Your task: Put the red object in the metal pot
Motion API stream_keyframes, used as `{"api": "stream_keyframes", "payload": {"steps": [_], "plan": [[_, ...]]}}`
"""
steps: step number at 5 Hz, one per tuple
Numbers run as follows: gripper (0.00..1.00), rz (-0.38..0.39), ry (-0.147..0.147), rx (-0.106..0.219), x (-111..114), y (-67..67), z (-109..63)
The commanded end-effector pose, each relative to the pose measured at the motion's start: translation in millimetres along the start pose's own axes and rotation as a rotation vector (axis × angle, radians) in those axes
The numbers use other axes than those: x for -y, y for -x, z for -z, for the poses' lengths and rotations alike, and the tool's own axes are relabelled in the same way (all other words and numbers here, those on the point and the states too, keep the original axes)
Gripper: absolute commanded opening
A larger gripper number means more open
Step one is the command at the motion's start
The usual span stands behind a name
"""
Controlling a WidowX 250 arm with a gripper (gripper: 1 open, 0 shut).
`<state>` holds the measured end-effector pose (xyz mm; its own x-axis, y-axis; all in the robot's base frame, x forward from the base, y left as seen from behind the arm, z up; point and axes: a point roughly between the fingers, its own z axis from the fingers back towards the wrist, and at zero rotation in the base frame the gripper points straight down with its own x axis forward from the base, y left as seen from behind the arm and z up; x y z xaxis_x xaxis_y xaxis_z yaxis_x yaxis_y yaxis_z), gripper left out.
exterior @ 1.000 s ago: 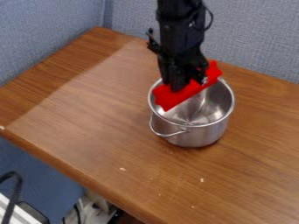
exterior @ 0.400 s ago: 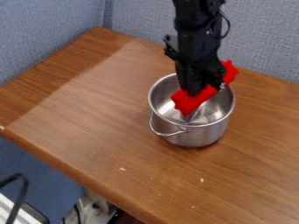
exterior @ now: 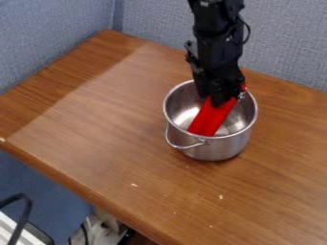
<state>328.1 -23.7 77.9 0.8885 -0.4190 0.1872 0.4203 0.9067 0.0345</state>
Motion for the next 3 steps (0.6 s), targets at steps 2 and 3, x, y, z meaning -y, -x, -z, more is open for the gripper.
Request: {"api": "stream_keyframes", "payload": {"steps": [2, 3], "plan": [[1.00, -0.014, -0.017, 0.045, -3, -7.0, -1.9], [1.00, -0.049, -0.022, 0.045, 3, -5.0, -1.6]]}}
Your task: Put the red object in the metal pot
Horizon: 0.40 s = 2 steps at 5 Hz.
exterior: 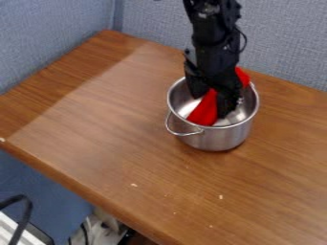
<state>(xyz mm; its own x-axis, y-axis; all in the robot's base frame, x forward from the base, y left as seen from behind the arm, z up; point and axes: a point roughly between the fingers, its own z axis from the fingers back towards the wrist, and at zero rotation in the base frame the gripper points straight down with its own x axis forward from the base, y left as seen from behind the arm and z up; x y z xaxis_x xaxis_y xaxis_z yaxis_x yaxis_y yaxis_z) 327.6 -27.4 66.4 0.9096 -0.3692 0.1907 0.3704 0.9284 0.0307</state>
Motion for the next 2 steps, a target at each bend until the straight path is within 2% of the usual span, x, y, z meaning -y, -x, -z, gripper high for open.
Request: {"api": "stream_keyframes", "payload": {"steps": [1, 2], "plan": [[0.00, -0.017, -0.021, 0.039, 6.7, -4.1, -9.6], [1.00, -0.028, -0.025, 0.039, 6.1, -2.9, -3.1]]}}
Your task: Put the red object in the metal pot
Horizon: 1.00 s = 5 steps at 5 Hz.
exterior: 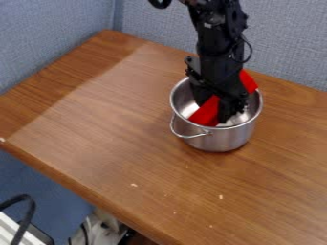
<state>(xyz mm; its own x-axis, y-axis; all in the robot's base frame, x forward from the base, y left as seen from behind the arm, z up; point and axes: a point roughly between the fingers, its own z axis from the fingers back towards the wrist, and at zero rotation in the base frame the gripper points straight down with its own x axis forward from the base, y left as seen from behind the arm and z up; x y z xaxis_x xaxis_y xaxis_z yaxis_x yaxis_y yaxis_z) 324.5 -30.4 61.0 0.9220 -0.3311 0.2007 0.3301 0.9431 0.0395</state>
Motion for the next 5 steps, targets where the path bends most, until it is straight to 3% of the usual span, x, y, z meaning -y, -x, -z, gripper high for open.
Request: {"api": "stream_keyframes", "payload": {"steps": [1, 3, 4, 5], "plan": [[1.00, -0.002, -0.010, 0.028, 1, -3.3, -1.8], [1.00, 0.003, -0.010, 0.031, 5, -9.5, -21.4], [0.00, -0.020, -0.017, 0.031, 8, -15.9, -22.4], [0.00, -0.045, -0.021, 0.030, 11, -21.6, -23.2]]}}
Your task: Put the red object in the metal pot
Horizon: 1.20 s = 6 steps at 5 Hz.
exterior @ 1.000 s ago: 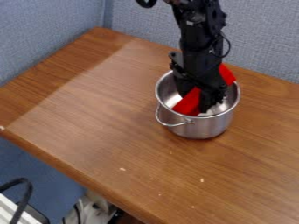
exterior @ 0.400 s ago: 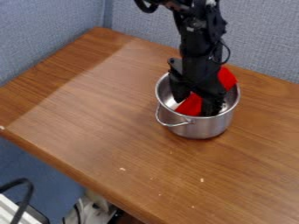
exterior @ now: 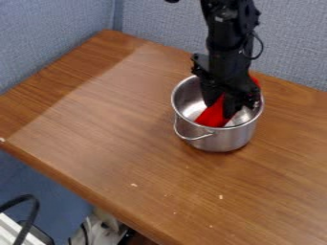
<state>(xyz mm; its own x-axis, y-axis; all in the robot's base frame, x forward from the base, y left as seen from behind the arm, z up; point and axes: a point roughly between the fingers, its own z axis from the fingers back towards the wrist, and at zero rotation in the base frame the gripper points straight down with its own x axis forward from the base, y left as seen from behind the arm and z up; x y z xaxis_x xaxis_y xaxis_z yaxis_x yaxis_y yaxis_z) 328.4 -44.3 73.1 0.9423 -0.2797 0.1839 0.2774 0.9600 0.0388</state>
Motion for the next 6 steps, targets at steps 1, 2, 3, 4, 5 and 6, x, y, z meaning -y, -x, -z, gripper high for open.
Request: {"api": "stream_keyframes", "payload": {"steps": [1, 2, 3, 4, 5, 6], "plan": [[1.00, 0.005, -0.014, 0.045, -3, -13.0, -9.5], [1.00, 0.001, -0.014, 0.040, -5, -14.9, -6.1], [0.00, -0.006, -0.010, 0.036, -7, -17.0, 0.2], [0.00, 0.047, 0.001, 0.031, -3, -13.3, 3.2], [1.00, 0.101, 0.013, 0.026, 1, -9.3, 6.6], [0.00, 0.047, 0.004, 0.025, -3, -10.3, 5.6]]}}
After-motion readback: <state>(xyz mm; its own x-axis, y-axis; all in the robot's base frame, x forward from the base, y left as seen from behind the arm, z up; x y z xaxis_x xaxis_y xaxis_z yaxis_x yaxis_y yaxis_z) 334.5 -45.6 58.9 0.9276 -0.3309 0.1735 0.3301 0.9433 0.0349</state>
